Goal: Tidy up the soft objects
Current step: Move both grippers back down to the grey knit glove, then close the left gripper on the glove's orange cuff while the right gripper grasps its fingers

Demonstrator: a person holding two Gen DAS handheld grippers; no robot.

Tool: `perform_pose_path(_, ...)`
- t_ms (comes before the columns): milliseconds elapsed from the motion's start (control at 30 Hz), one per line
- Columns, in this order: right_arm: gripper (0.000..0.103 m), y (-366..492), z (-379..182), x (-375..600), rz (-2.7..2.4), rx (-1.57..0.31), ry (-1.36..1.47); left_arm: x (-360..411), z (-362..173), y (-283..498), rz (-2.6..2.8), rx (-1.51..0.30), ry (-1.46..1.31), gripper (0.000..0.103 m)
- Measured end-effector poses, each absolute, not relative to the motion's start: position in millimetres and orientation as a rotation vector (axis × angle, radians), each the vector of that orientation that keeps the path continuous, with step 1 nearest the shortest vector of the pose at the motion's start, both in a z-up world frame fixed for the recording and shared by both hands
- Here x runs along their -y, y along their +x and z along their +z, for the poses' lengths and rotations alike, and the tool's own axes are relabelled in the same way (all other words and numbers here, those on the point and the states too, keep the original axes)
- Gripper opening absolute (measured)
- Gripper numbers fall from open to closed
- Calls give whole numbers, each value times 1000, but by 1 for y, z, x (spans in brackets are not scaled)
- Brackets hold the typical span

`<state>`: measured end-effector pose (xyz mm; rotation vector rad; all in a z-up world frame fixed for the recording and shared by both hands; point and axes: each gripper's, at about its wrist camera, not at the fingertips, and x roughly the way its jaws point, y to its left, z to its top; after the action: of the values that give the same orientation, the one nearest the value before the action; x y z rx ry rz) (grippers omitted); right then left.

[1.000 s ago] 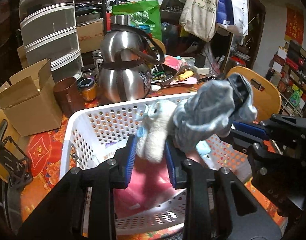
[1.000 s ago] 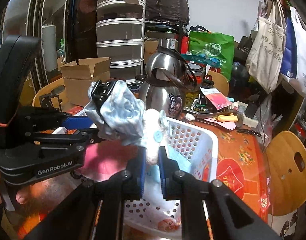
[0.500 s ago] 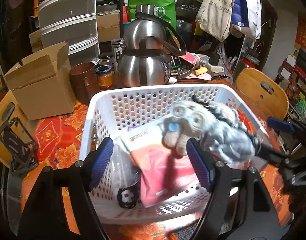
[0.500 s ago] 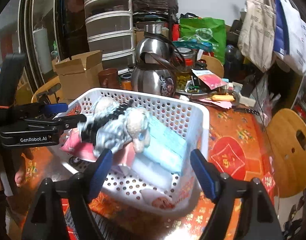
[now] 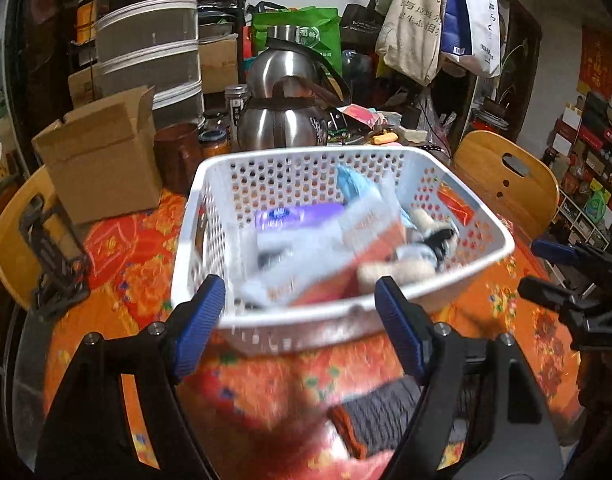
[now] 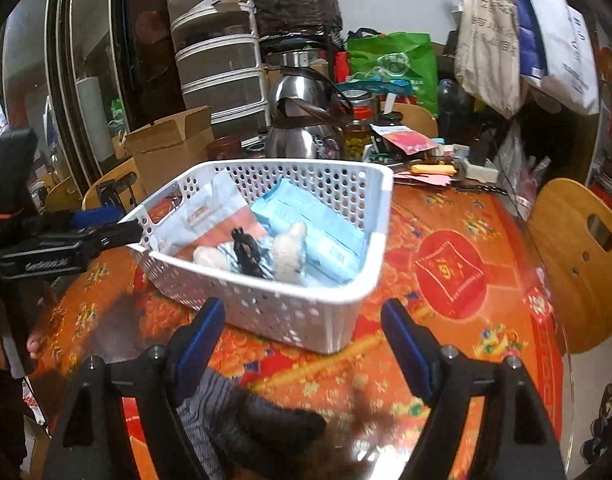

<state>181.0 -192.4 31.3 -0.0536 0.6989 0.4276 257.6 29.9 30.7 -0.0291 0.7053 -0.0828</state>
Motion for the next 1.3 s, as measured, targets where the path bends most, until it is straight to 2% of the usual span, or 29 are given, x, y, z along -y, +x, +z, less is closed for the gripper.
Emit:
perform_pose_path(233, 81, 146, 6, 202, 419, -730, -30, -40, 6, 205, -65, -735, -78, 79)
perform_pose_path(433, 81, 116, -32, 196, 409, -810, -52, -43, -42, 172, -61, -817, -122, 79)
perform_pose_path(667, 81, 99, -59, 191, 411, -856, -76, -32, -79, 165, -96, -883, -152, 79)
perform_pose_path(933, 80, 108, -68, 186, 407, -871, -84, -6, -95, 173, -153, -928, -142, 79)
perform_pose_path(1033, 75, 109, -71, 182, 410, -881, -90, 0, -97, 177, -158, -935, -141, 79)
perform_pose_path(1167, 72, 111, -72, 179, 411, -888, -98, 6, -98, 183, -156, -935, -132, 79)
perform_pose_path(1300, 60, 113, -75, 176, 403, -904, -106, 8, -100, 187, -156, -936, -131, 79)
